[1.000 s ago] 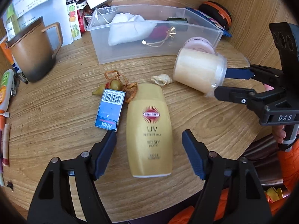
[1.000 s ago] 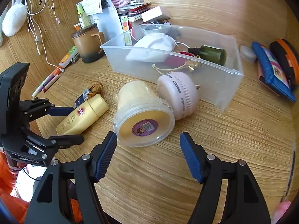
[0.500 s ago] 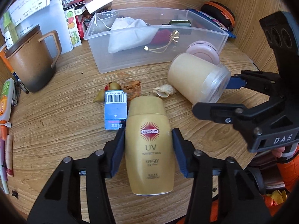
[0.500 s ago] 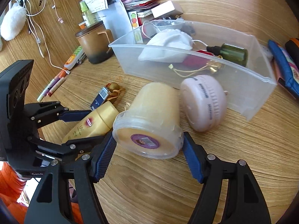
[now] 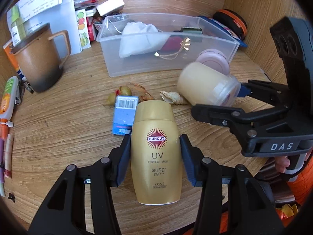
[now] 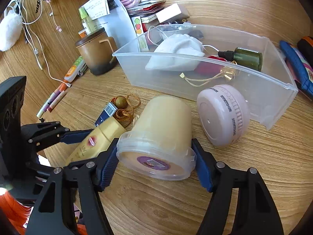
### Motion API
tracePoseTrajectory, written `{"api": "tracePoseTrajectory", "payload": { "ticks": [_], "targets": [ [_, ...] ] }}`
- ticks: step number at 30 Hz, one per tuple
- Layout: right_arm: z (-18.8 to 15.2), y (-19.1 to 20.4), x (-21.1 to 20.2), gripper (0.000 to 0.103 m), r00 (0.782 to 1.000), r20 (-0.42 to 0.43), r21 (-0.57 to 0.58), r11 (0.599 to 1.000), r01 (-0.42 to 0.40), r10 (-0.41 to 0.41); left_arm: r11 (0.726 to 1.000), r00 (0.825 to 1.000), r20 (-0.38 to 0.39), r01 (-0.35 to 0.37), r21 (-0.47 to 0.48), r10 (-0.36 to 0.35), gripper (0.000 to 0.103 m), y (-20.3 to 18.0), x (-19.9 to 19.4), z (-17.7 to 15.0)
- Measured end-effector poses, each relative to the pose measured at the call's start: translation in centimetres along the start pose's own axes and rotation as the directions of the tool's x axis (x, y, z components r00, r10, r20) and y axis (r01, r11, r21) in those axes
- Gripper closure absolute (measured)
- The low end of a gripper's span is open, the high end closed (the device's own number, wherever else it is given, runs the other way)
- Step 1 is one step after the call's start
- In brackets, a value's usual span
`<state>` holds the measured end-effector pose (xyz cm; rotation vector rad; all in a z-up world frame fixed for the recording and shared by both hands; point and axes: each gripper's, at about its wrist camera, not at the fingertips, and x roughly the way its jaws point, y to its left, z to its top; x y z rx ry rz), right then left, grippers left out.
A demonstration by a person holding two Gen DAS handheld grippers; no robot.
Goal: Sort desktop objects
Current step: 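Grasp the cream jar with the right gripper while the left grasps the gold sunscreen bottle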
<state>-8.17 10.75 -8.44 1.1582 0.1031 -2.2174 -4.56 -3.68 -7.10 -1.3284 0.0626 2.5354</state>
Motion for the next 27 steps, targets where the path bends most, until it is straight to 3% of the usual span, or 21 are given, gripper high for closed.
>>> {"api": "tracePoseTrajectory", "payload": {
  "ticks": [12, 27],
  "targets": [
    [-0.8, -0.3, -3.5, 0.037, 0.998, 0.05, -0.019, 0.999, 0.041, -0.04, 1.0, 0.998, 0.069, 0.006, -0.02, -0.005, 0.054, 0.1, -2.0, 0.7],
    [0.6, -1.1, -7.5, 0.037, 0.992, 0.118, -0.001, 0.999, 0.052, -0.051, 1.0, 0.984, 0.18, -0.008, -0.026, 0.013, 0.055, -0.1, -5.2, 2.3]
  ]
}}
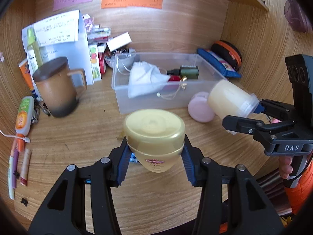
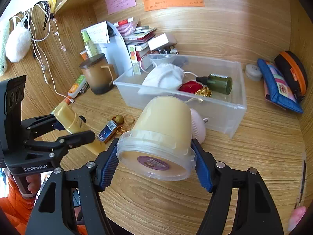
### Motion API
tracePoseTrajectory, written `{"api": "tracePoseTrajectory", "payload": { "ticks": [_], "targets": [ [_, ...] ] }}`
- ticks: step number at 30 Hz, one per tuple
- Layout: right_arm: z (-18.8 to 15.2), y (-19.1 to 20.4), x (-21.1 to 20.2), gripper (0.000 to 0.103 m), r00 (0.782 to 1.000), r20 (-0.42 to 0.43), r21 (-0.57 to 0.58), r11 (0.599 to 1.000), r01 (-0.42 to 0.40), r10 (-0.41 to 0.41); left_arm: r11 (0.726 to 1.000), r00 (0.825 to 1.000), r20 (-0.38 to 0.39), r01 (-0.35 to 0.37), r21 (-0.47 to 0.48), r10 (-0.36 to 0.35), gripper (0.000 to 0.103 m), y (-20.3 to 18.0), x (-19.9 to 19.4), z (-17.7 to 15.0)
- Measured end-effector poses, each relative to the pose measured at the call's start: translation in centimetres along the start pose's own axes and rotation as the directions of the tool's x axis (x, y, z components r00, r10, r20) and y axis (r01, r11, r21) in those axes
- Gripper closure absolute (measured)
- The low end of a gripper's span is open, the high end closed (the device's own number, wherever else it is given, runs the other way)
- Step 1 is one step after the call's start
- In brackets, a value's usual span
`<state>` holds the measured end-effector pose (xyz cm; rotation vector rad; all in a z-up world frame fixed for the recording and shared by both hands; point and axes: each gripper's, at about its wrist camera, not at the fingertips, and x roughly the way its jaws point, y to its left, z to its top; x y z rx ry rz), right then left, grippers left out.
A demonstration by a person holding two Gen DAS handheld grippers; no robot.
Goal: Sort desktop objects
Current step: 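Grasp the cream jar with the right gripper while the left grasps the gold sunscreen bottle, then carry the cream jar and sunscreen bottle over the clear bin with both grippers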
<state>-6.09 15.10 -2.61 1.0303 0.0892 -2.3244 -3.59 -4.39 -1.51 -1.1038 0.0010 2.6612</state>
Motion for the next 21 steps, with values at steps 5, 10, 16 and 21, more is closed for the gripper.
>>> {"api": "tracePoseTrajectory", "payload": {
  "ticks": [5, 10, 16, 21],
  "targets": [
    [0.5, -0.6, -1.0, 0.037, 1.0, 0.026, -0.001, 1.0, 0.012, -0.012, 1.0, 1.0, 0.021, -0.02, 0.007, 0.02, 0.055, 0.3, -0.5, 1.2],
    [1.0, -1.5, -2.0, 0.037, 0.998, 0.054, 0.014, 1.0, 0.012, -0.013, 0.999, 0.998, 0.047, -0.037, 0.005, 0.037, 0.055, 0.9, -0.8, 2.8],
    [1.9, -2.4, -3.0, 0.037, 0.996, 0.078, 0.023, 0.999, 0.031, -0.032, 1.0, 0.996, 0.086, -0.029, -0.002, 0.029, 0.055, 1.4, -1.2, 4.7],
    [2.5, -3.1, -3.5, 0.037, 0.995, 0.094, 0.037, 0.998, 0.043, -0.047, 0.999, 0.992, 0.119, -0.032, 0.007, 0.031, 0.055, 1.4, -1.7, 6.5]
  ]
}}
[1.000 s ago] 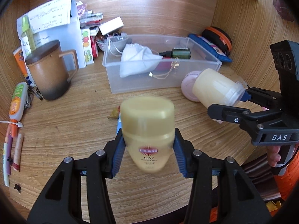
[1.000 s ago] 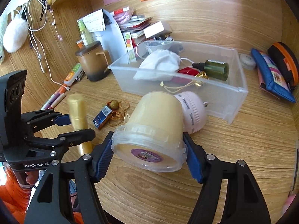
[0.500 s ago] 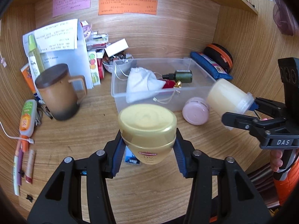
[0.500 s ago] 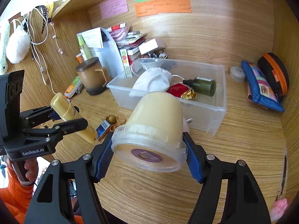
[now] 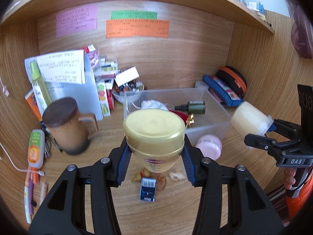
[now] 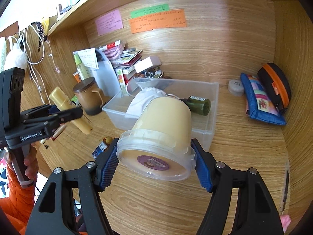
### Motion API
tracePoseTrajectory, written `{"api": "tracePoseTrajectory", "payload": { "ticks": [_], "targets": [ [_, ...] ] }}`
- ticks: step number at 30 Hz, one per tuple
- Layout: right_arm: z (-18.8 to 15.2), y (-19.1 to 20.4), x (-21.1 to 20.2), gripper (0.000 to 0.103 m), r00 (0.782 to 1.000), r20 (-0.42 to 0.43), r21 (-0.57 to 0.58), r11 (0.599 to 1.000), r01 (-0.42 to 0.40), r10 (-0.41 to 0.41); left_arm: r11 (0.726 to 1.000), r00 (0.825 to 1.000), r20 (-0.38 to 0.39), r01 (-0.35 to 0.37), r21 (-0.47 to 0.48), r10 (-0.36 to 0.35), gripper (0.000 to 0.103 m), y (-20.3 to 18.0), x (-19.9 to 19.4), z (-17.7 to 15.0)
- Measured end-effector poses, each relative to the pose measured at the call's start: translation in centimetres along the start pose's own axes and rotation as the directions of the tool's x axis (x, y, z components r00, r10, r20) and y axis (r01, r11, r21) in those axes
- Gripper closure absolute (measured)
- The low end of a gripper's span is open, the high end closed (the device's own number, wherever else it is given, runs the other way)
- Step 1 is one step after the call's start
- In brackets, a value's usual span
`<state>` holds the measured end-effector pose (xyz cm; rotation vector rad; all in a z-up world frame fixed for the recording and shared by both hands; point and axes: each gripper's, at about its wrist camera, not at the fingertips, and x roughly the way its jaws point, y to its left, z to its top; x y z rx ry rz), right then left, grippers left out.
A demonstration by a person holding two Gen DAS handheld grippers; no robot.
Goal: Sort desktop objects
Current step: 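Carry the cream jar and sunscreen bottle over the clear bin with both grippers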
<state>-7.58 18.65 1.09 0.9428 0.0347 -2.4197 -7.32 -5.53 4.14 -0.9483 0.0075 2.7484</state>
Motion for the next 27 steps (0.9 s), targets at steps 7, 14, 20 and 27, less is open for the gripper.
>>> {"api": "tracePoseTrajectory", "payload": {
  "ticks": [7, 14, 20, 27],
  "targets": [
    [1.4, -1.1, -0.4, 0.037, 0.999, 0.024, 0.001, 1.0, 0.028, -0.028, 1.0, 0.999, 0.043, -0.003, 0.0, 0.003, 0.055, 0.4, -0.1, 2.8],
    [3.3, -2.2, -0.2, 0.037, 0.998, 0.048, 0.004, 0.999, 0.045, -0.045, 1.0, 0.999, 0.048, 0.019, -0.014, -0.018, 0.055, 1.5, 1.3, 4.9],
    [4.9, -2.9, 0.8, 0.037, 0.997, 0.069, 0.005, 0.999, 0.039, -0.039, 1.0, 1.0, 0.003, -0.003, -0.004, 0.003, 0.055, 1.9, 3.9, 6.2],
    [6.4, -3.5, 3.4, 0.037, 0.998, 0.059, 0.014, 1.0, 0.022, -0.023, 1.0, 0.999, -0.032, -0.012, 0.006, 0.012, 0.055, 1.9, 6.4, 6.6]
  ]
}}
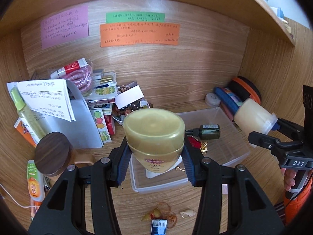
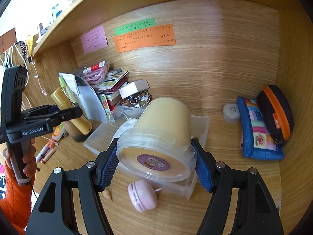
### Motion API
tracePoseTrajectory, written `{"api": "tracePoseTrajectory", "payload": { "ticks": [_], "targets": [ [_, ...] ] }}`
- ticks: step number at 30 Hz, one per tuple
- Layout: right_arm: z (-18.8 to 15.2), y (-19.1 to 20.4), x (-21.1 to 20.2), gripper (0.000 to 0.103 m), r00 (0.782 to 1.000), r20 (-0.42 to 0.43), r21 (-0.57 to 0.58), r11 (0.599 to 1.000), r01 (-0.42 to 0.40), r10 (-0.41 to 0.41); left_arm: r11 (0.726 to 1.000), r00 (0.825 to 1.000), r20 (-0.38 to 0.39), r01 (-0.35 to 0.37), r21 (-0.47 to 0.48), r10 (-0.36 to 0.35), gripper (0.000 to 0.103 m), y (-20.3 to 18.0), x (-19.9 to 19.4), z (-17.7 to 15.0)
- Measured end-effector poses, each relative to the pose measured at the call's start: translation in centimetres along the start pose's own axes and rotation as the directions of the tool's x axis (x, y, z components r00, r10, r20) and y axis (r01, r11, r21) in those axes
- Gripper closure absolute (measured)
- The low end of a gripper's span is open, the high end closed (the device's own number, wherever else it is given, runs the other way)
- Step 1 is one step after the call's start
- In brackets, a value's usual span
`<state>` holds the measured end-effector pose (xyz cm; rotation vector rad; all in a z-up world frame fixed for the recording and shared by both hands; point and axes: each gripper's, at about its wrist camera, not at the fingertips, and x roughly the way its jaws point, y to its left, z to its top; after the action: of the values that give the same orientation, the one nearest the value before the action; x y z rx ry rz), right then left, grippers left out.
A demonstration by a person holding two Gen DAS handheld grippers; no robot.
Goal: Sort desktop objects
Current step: 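Carry the cream jar and sunscreen bottle over the clear bin with both grippers, then lower and release the cream jar and sunscreen bottle into the bin with both grippers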
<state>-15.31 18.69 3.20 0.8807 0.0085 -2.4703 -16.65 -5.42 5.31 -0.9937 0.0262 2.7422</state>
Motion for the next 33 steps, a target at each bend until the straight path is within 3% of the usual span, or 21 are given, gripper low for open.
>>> {"api": "tracePoseTrajectory", "payload": {
  "ticks": [17, 29, 33],
  "targets": [
    [0.3, -1.0, 6.7, 0.037, 0.994, -0.108, -0.006, 1.0, 0.01, -0.011, 0.999, 0.991, -0.127, 0.053, 0.011, -0.052, 0.055, -0.5, 6.1, -1.6],
    [0.2, 0.6, 11.4, 0.037, 0.981, -0.193, -0.089, 0.996, 0.019, -0.036, 0.998, 0.979, -0.192, 0.069, 0.016, -0.064, 0.055, -0.7, 9.0, -1.8],
    [0.3, 1.4, 11.8, 0.038, 0.983, -0.177, -0.139, 0.99, 0.028, -0.053, 0.997, 0.975, -0.211, 0.077, 0.003, -0.075, 0.055, -0.4, 10.0, -1.4]
  ]
}}
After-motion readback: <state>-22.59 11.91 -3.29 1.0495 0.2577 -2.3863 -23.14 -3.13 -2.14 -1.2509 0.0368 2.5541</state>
